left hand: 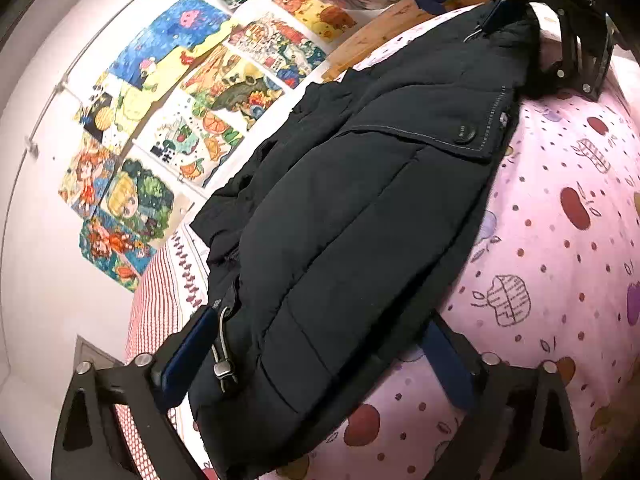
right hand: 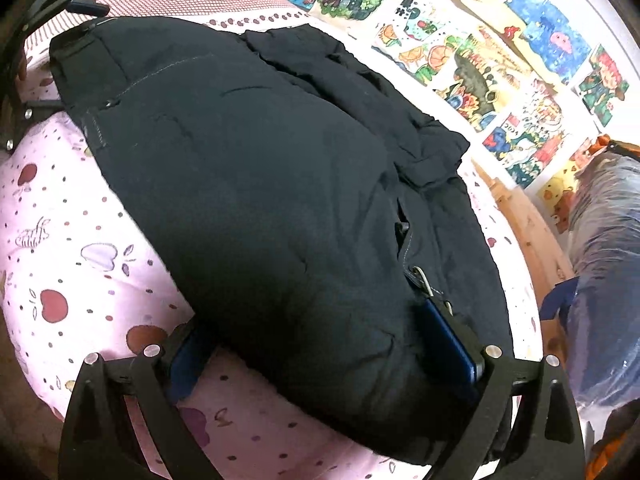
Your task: Fold large clothes
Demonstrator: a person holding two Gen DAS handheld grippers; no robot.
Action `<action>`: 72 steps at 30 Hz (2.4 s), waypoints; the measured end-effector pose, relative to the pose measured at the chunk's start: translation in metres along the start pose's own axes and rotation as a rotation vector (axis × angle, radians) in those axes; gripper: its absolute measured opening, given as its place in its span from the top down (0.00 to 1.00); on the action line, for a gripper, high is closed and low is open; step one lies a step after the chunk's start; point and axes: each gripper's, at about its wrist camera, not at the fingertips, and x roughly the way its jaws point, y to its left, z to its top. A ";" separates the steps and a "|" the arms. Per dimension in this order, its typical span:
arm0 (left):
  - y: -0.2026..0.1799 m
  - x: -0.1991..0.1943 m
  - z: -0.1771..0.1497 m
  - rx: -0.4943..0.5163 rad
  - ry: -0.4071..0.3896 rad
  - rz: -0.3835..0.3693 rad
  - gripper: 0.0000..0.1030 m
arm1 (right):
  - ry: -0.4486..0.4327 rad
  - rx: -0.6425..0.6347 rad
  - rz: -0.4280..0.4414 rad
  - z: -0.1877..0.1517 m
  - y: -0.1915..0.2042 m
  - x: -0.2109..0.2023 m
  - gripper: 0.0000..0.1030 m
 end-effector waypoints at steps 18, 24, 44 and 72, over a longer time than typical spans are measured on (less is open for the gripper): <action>0.054 0.002 0.026 -0.110 -0.054 0.023 0.75 | -0.160 0.056 -0.064 0.041 -0.033 -0.034 0.84; 0.096 0.013 0.052 -0.214 -0.081 0.052 0.79 | -0.221 0.111 -0.115 0.076 -0.060 -0.034 0.86; 0.210 0.139 0.133 -0.433 -0.034 0.167 0.83 | -0.332 0.193 -0.324 0.209 -0.129 0.055 0.86; 0.248 0.326 0.175 -0.587 0.063 0.248 0.86 | -0.260 0.247 -0.387 0.294 -0.162 0.248 0.88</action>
